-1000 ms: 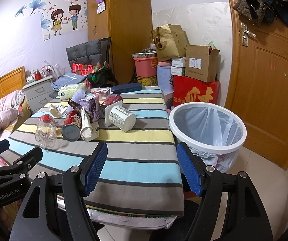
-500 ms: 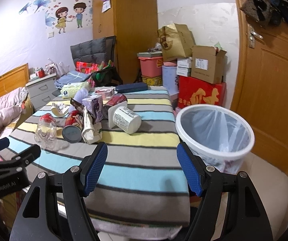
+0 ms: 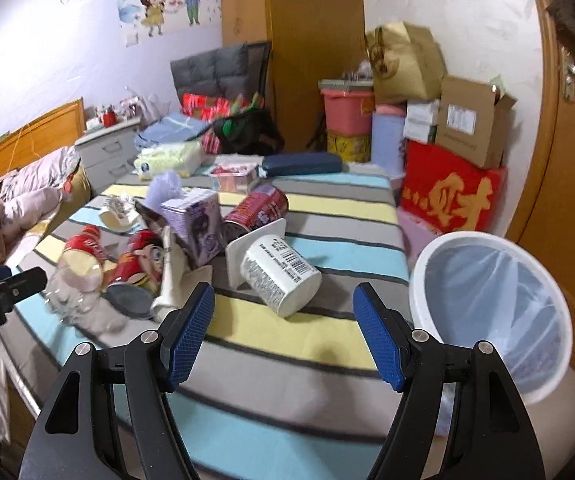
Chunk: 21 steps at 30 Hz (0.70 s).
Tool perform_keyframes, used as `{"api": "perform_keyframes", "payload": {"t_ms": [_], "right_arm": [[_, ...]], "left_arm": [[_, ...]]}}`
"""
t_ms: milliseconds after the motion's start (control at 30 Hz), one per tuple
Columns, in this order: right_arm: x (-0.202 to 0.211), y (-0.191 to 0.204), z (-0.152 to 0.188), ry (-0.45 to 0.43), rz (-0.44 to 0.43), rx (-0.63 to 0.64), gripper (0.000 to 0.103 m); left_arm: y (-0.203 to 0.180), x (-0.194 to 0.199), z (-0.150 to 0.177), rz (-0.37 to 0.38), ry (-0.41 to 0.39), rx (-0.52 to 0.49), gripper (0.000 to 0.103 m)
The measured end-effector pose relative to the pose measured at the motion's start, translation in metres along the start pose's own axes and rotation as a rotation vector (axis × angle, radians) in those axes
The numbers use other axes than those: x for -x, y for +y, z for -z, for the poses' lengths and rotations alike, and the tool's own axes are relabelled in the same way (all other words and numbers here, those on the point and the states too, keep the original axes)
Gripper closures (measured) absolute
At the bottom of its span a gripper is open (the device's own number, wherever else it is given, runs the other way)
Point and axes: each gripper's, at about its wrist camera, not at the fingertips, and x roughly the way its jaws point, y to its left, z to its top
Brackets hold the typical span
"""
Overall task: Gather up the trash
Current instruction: 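Grasp the clear plastic bottle with the left tool while the right tool grasps the white yogurt cup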
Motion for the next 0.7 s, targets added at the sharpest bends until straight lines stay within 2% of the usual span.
{"api": "perform_keyframes", "payload": {"t_ms": [167,333,700], "right_arm": [[-0.024,-0.006,-0.002,0.104,-0.044,0.014,0.03],[-0.032,-0.006,-0.007,0.145,-0.094,0.062,0.03],[-0.054,-0.005,-0.018,0.23,-0.129,0.138,0.03]], "left_arm": [[0.002,-0.033,-0.014,-0.016,0.067,0.021,0.001],[0.006,-0.055,-0.022,-0.011,0.114,0.023,0.001],[0.013,-0.084,-0.022,0.004,0.211,0.022,0.006]]}}
